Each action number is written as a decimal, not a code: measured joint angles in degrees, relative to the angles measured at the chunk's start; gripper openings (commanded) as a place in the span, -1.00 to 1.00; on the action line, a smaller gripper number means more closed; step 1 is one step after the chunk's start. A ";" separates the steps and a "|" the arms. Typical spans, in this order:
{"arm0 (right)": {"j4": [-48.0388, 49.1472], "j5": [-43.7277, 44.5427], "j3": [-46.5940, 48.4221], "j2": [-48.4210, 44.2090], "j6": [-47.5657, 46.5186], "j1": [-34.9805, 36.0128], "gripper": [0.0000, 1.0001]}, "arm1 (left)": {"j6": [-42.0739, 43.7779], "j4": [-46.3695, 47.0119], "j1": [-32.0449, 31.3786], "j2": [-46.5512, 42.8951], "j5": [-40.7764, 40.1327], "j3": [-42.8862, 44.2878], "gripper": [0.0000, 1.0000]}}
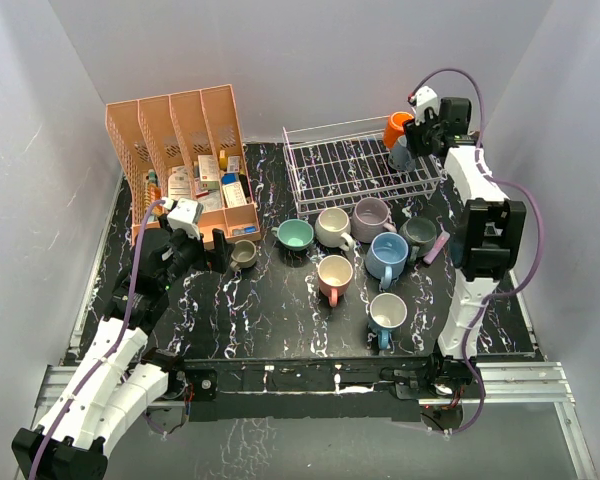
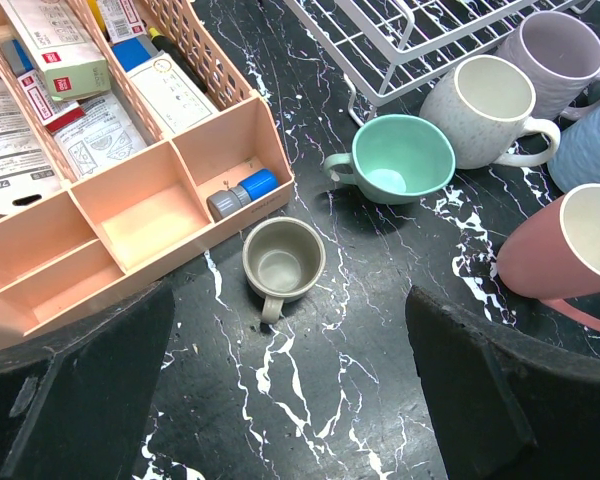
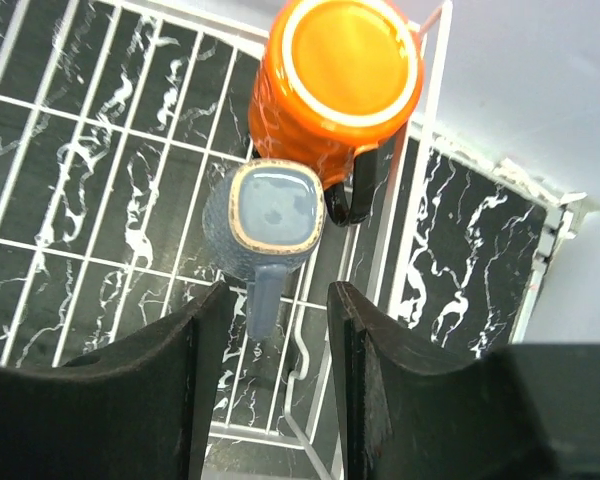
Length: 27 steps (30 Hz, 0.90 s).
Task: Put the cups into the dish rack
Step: Turn the cup upside down in the dish rack.
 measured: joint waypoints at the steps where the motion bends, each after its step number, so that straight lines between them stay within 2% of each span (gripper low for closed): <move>1: 0.02 -0.57 -0.02 -1.03 -0.02 0.00 -0.05 | 0.02 0.00 0.00 0.00 0.00 0.00 0.95; 7: 0.28 -6.38 -2.64 -7.06 -0.70 0.00 -0.09 | 0.04 0.00 0.00 0.00 -0.02 -0.02 0.95; 9: 0.50 -9.27 -4.15 -8.59 -1.38 0.00 -0.24 | 0.04 0.00 0.00 0.00 -0.02 -0.04 0.95; 12: 0.39 -13.16 -5.35 -9.14 -2.16 0.02 -0.60 | 0.04 -0.04 0.00 0.00 0.00 -0.15 0.95; 14: -0.48 -14.86 -5.60 -8.90 -2.56 0.04 -0.67 | 0.02 -0.13 0.00 0.00 0.00 -0.24 0.95; 20: -3.87 -16.90 -2.86 -4.55 -2.58 0.02 -0.70 | 0.04 -0.37 0.00 0.00 0.00 -0.31 0.95; 27: -6.36 -14.19 -1.09 1.84 -1.42 0.02 -0.69 | 0.07 -0.37 0.00 0.00 -0.02 -0.31 0.95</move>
